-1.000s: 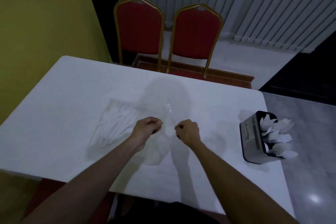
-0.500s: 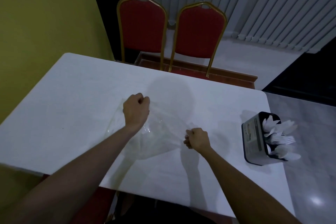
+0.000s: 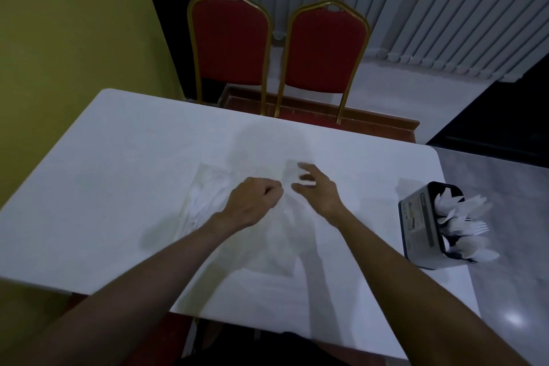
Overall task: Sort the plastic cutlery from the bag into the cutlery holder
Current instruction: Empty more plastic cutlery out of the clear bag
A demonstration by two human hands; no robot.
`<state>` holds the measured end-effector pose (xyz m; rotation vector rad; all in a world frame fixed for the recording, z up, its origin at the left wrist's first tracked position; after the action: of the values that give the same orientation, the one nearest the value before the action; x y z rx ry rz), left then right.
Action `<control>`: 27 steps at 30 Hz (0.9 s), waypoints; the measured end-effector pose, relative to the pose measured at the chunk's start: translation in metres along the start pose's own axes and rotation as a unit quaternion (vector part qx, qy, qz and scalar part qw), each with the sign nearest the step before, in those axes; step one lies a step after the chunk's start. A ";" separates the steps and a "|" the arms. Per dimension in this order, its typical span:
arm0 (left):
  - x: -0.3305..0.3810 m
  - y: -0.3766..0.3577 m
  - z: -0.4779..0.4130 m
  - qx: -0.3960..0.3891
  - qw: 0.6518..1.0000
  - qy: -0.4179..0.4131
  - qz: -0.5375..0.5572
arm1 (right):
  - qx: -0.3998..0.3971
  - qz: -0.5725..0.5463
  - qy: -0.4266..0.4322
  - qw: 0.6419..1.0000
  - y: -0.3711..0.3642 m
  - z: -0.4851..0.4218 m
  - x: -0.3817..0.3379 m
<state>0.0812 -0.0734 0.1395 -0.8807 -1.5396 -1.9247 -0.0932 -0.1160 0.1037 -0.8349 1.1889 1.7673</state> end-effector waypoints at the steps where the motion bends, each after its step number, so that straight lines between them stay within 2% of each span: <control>1: -0.003 0.001 -0.001 0.005 0.999 0.010 0.043 | -0.022 -0.077 -0.052 0.995 -0.006 0.000 0.003; 3: -0.017 0.009 -0.006 0.072 0.989 0.066 0.115 | -0.063 -0.232 -0.168 0.956 -0.022 0.008 0.006; 4: -0.036 0.013 -0.010 0.112 0.982 0.102 0.114 | -0.084 -0.274 -0.214 0.934 -0.030 0.010 0.008; 7: -0.112 0.026 -0.008 0.191 0.959 0.205 0.032 | -0.121 -0.239 -0.285 0.920 -0.038 0.011 0.024; 9: -0.167 0.026 0.002 0.174 0.935 0.308 -0.031 | -0.153 -0.257 -0.318 0.900 -0.044 0.009 0.034; 12: -0.199 0.027 0.015 0.116 0.895 0.428 -0.054 | -0.161 -0.389 -0.337 0.842 -0.052 0.009 0.042; 14: -0.207 0.026 0.015 0.097 0.896 0.431 -0.030 | -0.155 -0.410 -0.326 0.838 -0.060 0.006 0.045; 17: -0.213 0.028 0.011 0.083 0.919 0.385 0.016 | -0.173 -0.329 -0.333 0.866 -0.074 0.006 0.049; 21: -0.201 0.043 0.007 0.078 0.928 0.314 0.185 | -0.228 -0.265 -0.334 0.875 -0.089 0.010 0.062; 23: -0.184 0.048 0.005 0.051 0.913 0.277 0.295 | -0.268 -0.307 -0.323 0.854 -0.099 0.016 0.055; 24: -0.174 0.050 0.003 0.030 0.903 0.267 0.334 | -0.265 -0.330 -0.324 0.846 -0.103 0.017 0.054; 26: -0.155 0.053 0.001 0.010 0.892 0.258 0.371 | -0.235 -0.343 -0.331 0.847 -0.103 0.019 0.056; 27: -0.146 0.055 0.000 0.010 0.889 0.250 0.384 | -0.244 -0.349 -0.326 0.844 -0.101 0.021 0.056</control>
<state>0.2176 -0.0862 0.0642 -0.7421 -0.7341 -1.3808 -0.0283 -0.0599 0.0233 -0.7152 -0.0520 1.5177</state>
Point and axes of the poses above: each hand's wrist, its own z-axis away from the middle knuckle, its own y-axis out of the back of the hand, x = y × z, the point moved 3 cm from there along -z, towards the middle knuckle, and after that the axes turned 1 degree about -x, right-handed, at the moved point
